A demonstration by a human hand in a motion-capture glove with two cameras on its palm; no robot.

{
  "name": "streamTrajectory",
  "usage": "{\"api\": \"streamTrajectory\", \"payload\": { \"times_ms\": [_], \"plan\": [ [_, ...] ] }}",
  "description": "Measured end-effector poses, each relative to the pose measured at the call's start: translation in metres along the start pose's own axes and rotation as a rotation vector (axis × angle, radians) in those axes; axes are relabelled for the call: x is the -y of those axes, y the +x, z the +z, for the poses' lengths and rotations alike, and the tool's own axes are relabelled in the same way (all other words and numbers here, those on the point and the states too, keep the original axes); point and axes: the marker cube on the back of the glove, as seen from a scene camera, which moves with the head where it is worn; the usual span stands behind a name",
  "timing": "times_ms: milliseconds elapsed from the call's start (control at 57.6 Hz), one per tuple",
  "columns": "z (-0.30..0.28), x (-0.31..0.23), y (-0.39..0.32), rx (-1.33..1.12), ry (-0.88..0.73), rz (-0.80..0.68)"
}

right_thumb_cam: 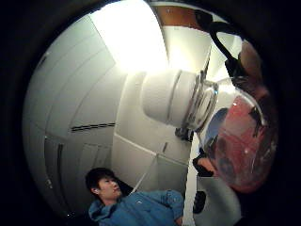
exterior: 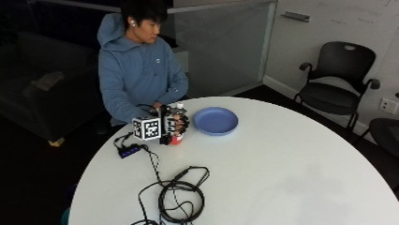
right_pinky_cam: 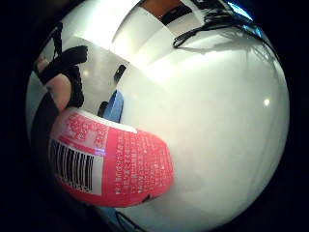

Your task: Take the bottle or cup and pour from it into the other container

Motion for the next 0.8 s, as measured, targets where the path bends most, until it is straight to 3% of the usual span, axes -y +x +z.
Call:
{"api": "streamTrajectory", "payload": {
  "times_ms": [208, 503, 729, 799],
  "plan": [
    [0.030, 0.024, -0.052, -0.288, -0.203, -0.044],
    [0.082, 0.060, -0.117, -0.828, -0.613, -0.052],
    [0.133, 0.071, -0.146, -1.400, -0.826, -0.054],
    [0.143, 0.070, -0.151, -1.560, -0.966, -0.129]
  ]
}}
